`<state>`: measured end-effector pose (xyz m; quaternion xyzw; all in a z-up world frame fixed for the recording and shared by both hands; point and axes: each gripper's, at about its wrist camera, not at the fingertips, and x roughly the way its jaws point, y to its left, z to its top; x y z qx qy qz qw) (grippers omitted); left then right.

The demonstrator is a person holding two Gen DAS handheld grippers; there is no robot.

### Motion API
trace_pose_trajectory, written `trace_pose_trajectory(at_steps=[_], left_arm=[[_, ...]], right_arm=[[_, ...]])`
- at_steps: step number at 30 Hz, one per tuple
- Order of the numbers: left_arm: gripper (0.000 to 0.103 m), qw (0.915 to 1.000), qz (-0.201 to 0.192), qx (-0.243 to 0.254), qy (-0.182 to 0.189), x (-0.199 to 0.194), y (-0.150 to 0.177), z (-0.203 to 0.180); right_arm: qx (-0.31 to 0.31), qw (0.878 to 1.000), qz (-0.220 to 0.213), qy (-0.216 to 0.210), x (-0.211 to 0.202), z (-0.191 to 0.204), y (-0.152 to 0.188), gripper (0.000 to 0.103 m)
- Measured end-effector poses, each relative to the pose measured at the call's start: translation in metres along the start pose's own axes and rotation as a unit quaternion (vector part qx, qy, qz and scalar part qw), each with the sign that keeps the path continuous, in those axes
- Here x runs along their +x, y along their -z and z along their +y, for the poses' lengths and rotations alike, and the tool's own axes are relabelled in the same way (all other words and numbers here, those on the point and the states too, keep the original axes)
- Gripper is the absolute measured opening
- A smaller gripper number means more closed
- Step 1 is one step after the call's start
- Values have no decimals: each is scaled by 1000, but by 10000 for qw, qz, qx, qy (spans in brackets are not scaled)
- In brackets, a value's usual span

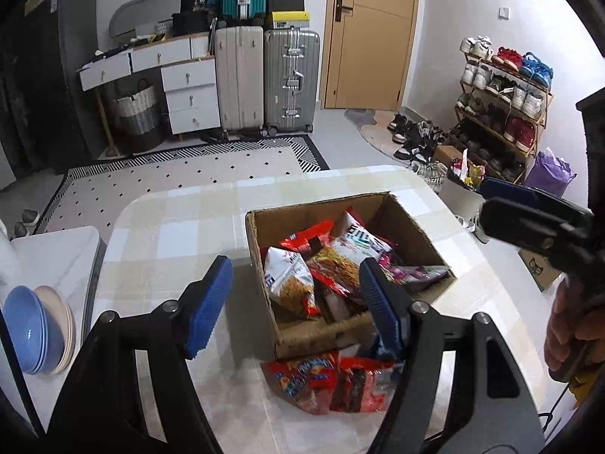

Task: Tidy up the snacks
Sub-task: 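Withdraw both open tools from the box toward the remaining snacks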

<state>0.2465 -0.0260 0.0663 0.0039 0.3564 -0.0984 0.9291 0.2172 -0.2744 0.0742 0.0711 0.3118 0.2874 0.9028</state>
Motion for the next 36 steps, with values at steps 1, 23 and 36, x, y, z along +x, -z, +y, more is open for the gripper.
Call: trace_pose_trajectory(at_steps=[1,23,36], left_arm=[[70,10000,-55,1,-19,-9,4,-2],[102,9926,-1136,-366,243,-208,140,-32],[102,9974,-697,-180,65,-207,262,-46]], right_arm=[[12,10000,-54,-15,-10,4,4,94],[1000,9891,-934,-547,-141,71,166,102],[1021,9941,223,298,-110,71,248,102]])
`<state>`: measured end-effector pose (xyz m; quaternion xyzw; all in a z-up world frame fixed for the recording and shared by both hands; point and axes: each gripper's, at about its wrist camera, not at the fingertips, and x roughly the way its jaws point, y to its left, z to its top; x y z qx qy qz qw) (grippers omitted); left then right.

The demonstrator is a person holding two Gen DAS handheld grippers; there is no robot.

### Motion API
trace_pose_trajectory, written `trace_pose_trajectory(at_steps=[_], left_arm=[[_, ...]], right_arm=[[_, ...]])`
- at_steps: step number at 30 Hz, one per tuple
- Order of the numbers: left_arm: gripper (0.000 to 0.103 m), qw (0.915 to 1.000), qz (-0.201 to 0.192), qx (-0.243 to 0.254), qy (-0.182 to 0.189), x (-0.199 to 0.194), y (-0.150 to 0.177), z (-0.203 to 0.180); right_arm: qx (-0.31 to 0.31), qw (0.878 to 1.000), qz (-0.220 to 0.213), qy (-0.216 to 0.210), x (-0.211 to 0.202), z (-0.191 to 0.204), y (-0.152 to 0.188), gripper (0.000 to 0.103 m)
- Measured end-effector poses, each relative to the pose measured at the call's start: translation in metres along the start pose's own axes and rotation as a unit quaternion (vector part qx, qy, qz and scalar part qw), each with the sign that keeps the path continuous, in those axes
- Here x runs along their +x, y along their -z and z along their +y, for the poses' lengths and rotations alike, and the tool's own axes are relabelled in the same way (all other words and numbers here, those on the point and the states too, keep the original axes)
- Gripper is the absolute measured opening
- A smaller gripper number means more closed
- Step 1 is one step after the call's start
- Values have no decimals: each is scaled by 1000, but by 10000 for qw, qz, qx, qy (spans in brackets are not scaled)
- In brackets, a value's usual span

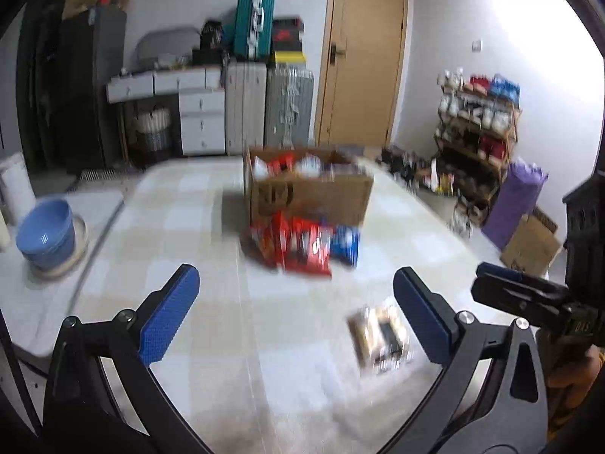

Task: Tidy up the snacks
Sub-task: 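Withdraw both open tools from the box toward the remaining snacks, then grasp the clear cracker packet with the right tool while the left tool grasps a red bag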

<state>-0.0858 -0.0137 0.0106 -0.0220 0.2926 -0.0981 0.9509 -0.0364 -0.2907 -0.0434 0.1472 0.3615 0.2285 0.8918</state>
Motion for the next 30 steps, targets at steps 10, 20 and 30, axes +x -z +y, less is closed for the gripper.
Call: trace_pose_trajectory(at_steps=[10,20,30], left_arm=[[102,9980,539,-302,-90,48,31,17],[102,9951,850,-502,-92,86,34,38],[102,9917,984,-791,-228,96,41,57]], right_arm=[[-307,9918,1084,596,81,0,20,102],[-1584,9657,1446,1466,117,26,29,91],[-1307,9759,1199,1274,100,11,25,65]])
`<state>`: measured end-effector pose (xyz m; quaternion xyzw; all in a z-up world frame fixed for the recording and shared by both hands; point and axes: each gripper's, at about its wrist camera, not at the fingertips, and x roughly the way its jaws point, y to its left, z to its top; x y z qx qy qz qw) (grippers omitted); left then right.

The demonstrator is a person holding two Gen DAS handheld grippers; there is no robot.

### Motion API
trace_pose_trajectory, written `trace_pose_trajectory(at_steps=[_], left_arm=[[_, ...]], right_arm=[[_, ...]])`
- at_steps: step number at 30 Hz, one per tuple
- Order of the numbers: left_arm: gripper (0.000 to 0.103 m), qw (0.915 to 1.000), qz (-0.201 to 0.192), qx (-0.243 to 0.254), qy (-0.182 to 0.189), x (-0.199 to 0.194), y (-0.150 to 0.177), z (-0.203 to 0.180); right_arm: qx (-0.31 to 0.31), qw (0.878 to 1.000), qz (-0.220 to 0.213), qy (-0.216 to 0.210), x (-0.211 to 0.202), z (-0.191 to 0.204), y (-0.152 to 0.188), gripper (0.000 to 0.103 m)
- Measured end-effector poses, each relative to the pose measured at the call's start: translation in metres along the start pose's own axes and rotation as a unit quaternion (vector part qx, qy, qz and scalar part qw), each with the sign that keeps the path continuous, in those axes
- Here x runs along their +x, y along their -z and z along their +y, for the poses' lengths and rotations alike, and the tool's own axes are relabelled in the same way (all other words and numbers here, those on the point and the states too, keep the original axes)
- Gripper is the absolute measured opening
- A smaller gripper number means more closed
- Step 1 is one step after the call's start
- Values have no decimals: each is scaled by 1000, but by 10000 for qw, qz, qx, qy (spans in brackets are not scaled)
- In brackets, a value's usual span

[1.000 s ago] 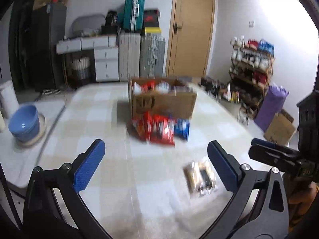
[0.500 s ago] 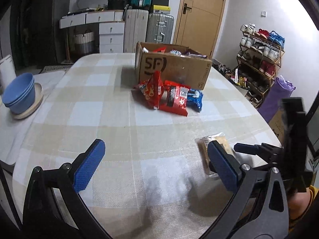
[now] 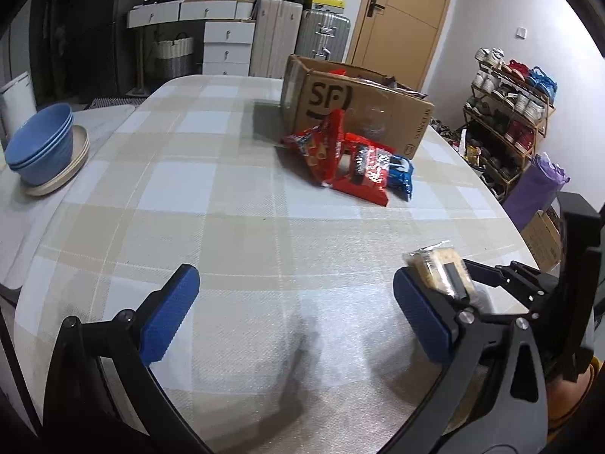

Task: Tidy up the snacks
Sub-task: 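Grasp the clear cracker packet with the right tool while the left tool grasps a red bag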

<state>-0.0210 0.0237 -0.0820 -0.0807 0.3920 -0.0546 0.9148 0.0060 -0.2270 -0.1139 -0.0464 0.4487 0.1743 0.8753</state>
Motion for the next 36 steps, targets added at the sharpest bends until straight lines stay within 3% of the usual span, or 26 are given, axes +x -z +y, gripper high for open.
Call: trace_pose_trajectory(at_steps=[8,17,21,27,33,36], left_arm=[[102,10000,31,23,-17,3,0,-3],[102,9991,192,362,-75,20,-4,-16],[102,9989,202,366,-211,42,-30,-17],[102,9988,381,-288,39,92,-84,-7],[102,9979,478,-371,-218,138,-115,-5],[94,9975,555,-374,-217,157,-122,-1]], right_arm=[[346,9986,-204,-345,-6,-10,7,64],[958,9877,-585,-1090,-20,-46,6,64],[1152,9828,-769,-1224,-23,-67,-1,64],[1291,9771,-920,-1416,-18,-87,-12,64],[1239,9752,-988,-1544,-14,-91,-24,64],[1216,9744,-971,-1621,-11,-90,-26,64]])
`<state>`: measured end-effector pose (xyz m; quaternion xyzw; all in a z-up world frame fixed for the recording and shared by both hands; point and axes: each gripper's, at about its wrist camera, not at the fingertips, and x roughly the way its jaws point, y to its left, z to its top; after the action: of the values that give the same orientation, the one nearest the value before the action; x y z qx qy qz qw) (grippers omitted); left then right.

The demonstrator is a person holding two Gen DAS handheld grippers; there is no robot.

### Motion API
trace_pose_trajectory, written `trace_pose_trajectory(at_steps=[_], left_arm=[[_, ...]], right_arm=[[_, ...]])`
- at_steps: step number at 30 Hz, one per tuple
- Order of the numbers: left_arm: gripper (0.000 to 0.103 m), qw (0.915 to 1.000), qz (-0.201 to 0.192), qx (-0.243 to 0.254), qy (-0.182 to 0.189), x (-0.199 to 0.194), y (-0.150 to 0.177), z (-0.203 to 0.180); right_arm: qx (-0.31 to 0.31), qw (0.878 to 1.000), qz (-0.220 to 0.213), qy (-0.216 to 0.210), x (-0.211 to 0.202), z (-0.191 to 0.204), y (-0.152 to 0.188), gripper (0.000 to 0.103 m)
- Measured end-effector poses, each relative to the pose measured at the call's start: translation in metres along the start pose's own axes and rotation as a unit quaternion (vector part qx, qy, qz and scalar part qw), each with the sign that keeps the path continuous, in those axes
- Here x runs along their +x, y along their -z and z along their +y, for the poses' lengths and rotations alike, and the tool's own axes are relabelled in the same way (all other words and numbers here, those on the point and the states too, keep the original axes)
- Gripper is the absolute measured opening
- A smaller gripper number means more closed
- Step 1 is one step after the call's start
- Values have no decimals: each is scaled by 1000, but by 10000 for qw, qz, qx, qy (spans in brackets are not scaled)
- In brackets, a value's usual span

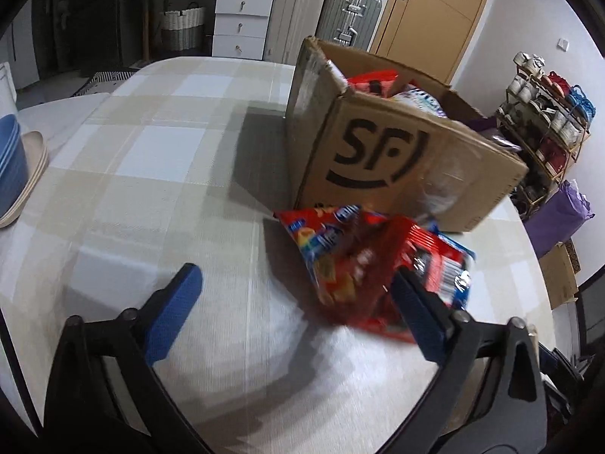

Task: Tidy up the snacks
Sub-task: 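Grasp the clear cracker packet with the right tool while the left tool grasps a red bag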

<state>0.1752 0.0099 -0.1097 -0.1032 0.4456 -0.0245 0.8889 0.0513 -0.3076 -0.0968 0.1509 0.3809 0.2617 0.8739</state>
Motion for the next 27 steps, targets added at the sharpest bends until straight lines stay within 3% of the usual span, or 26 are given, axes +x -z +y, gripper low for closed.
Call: trace_pose_trajectory(at_steps=[6,11,12,18,27], left_arm=[[83,9996,-60,253,114,16,-13,-5],[55,9981,-78,399,471,23,-17,-6],[45,9975,-45,383,600,24,-18,-6],[36,9975,-83,223,666,20,-12,2],[34,9973,-168,5,720,-9,4,19]], right_arm=[[131,9999,74,-49,6,-3,-2,64],[222,9997,7,-123,6,-5,-2,64],[232,9997,-3,-116,5,-5,-2,64],[287,9995,-3,-111,5,-8,2,64],[195,9995,-181,-147,-8,6,-2,64]])
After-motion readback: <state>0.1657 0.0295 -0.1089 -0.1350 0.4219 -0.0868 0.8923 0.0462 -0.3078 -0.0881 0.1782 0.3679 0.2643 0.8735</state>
